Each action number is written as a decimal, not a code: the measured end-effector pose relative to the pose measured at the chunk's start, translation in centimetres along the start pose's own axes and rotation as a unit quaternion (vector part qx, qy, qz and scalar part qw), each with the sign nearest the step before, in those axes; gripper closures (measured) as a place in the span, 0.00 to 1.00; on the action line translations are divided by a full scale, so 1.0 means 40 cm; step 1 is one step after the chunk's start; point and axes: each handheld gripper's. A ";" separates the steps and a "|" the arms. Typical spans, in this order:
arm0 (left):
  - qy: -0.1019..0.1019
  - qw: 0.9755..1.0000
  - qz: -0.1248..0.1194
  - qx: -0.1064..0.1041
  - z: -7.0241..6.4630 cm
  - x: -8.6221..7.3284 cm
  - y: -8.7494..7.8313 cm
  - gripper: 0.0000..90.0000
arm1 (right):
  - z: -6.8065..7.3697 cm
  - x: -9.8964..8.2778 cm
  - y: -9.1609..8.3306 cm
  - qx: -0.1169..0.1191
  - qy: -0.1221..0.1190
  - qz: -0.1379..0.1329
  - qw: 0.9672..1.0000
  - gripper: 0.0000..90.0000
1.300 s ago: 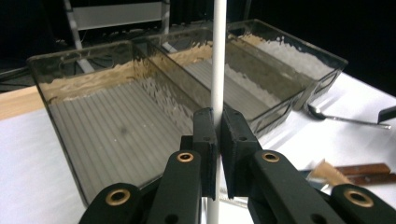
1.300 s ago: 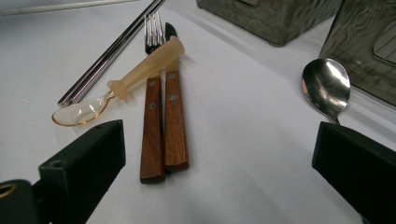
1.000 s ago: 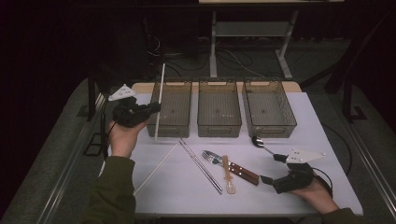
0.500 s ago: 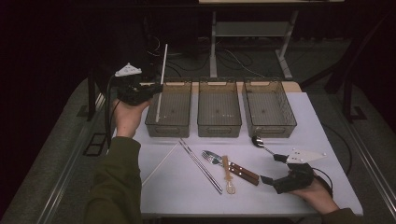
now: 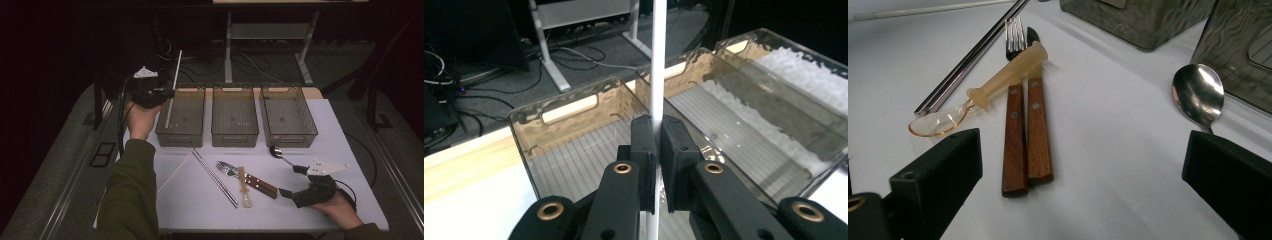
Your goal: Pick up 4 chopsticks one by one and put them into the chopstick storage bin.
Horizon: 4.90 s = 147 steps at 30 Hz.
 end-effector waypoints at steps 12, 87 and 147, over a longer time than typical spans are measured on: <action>-0.004 0.998 0.059 0.022 0.018 -0.027 0.068 0.94 | 0.001 -0.002 -0.002 0.000 0.000 -0.001 1.000 0.03; 0.026 0.998 0.050 -0.030 -0.127 -0.206 -0.002 0.00 | 0.002 -0.004 -0.001 0.000 0.005 -0.002 1.000 0.03; 0.002 0.986 0.163 -0.043 -0.191 -0.541 -0.050 0.91 | 0.010 -0.002 -0.001 -0.003 -0.004 0.004 1.000 0.03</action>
Point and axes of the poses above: each handheld gripper's, and its own axes: y roughly forward along the jaws, x roughly out of its top, z roughly to its left, and after that the axes turned 13 degrees about z, right-handed
